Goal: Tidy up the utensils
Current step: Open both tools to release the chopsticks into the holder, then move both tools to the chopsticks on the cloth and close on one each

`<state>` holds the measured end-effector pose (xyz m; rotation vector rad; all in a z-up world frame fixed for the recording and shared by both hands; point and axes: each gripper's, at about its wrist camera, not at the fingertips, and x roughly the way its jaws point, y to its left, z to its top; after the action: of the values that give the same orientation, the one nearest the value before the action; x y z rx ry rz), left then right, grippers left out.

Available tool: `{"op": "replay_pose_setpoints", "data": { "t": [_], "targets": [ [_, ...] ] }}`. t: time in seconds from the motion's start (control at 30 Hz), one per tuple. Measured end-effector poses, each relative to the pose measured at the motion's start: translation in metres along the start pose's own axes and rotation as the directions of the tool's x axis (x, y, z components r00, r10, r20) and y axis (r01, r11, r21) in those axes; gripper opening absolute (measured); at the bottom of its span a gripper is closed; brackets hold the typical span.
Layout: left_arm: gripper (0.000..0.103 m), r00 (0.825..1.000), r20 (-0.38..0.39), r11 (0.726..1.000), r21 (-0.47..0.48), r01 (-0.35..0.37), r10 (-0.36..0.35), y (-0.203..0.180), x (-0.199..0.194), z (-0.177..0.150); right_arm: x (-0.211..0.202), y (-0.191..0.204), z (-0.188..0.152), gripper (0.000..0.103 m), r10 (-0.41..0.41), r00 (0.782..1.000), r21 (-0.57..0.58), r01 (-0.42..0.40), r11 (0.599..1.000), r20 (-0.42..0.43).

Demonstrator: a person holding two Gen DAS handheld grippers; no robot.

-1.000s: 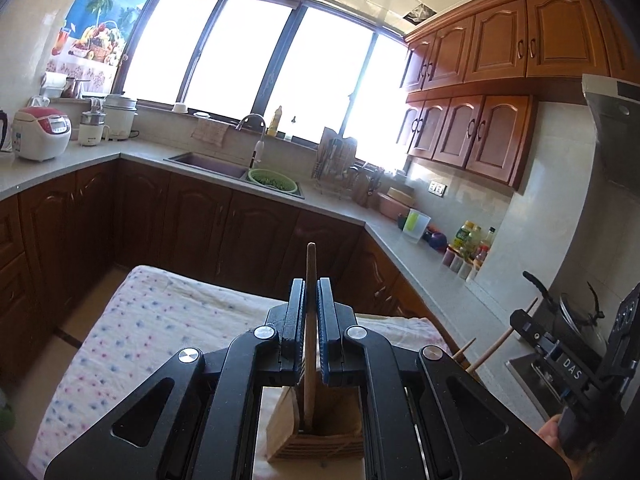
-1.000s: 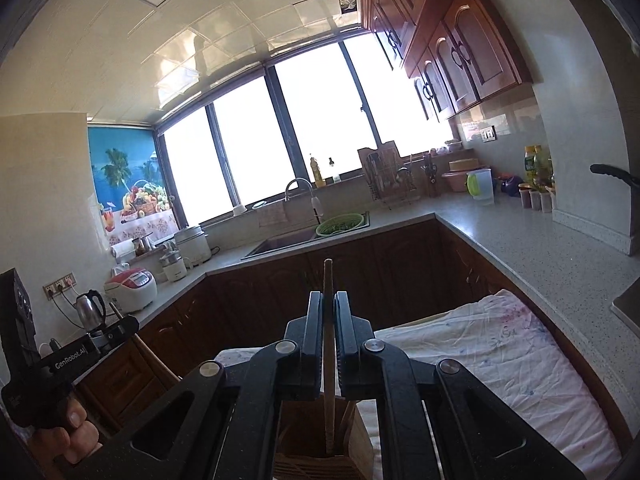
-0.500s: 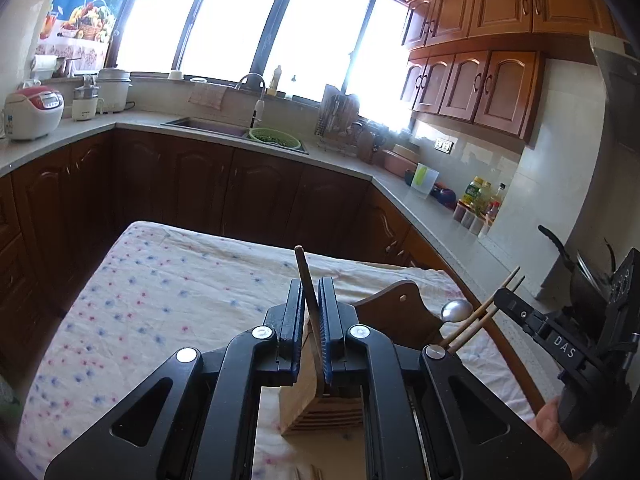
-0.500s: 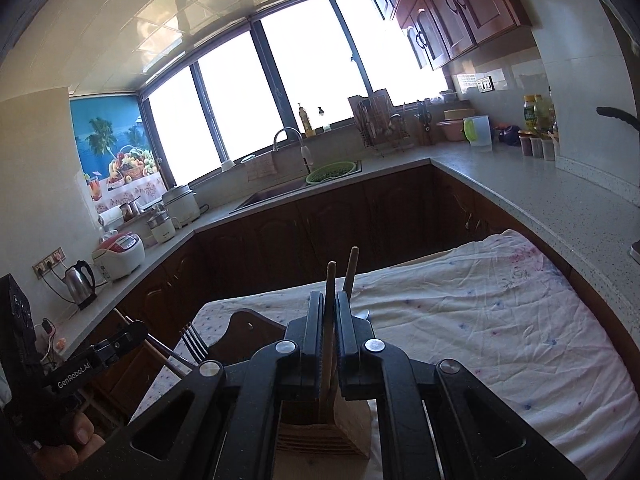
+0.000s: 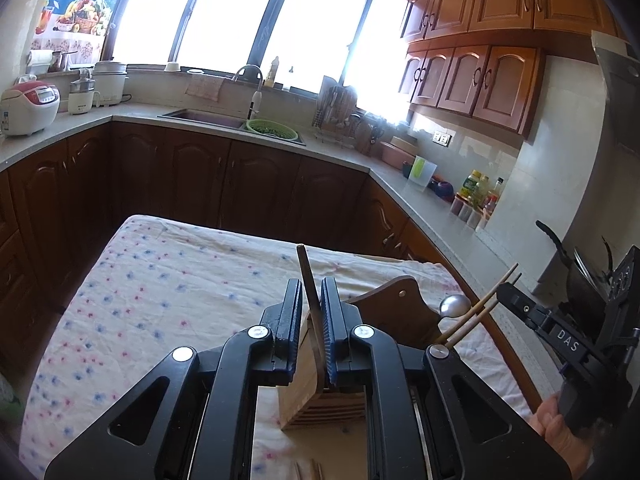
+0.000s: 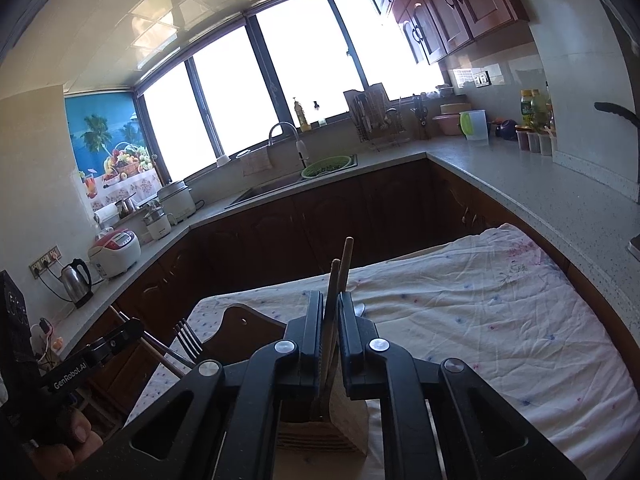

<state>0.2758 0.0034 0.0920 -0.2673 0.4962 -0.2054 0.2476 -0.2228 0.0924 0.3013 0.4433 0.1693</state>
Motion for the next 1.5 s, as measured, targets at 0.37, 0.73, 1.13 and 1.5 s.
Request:
{"op": "replay_pose_setpoints", "data": {
  "t": [0.37, 0.73, 1.13, 1.5],
  "targets": [
    [0.089, 0.997, 0.058, 0.998, -0.035, -0.056, 0.058, 0.015, -0.043, -0.008, -0.049, -0.004, 0.008, 0.097, 0.053, 0.987, 0.051, -0.061, 0.997, 0.152],
    [0.089, 0.998, 0.024, 0.998, -0.017, -0.065, 0.065, 0.02, -0.081, -0.043, -0.09, -0.01, -0.03, 0.1, 0.055, 0.988, 0.077, -0.067, 0.995, 0.147],
    [0.089, 0.995, -0.056, 0.996, -0.022, -0.088, 0.087, 0.02, -0.092, -0.081, -0.118, -0.024, -0.067, 0.1, 0.027, 0.996, 0.111, -0.037, 0.993, 0.087],
    [0.089, 0.978, -0.162, 0.99, -0.02, -0.139, 0.134, 0.031, -0.086, -0.116, -0.119, -0.034, -0.104, 0.1, -0.002, 1.0, 0.138, 0.004, 0.99, -0.019]
  ]
}}
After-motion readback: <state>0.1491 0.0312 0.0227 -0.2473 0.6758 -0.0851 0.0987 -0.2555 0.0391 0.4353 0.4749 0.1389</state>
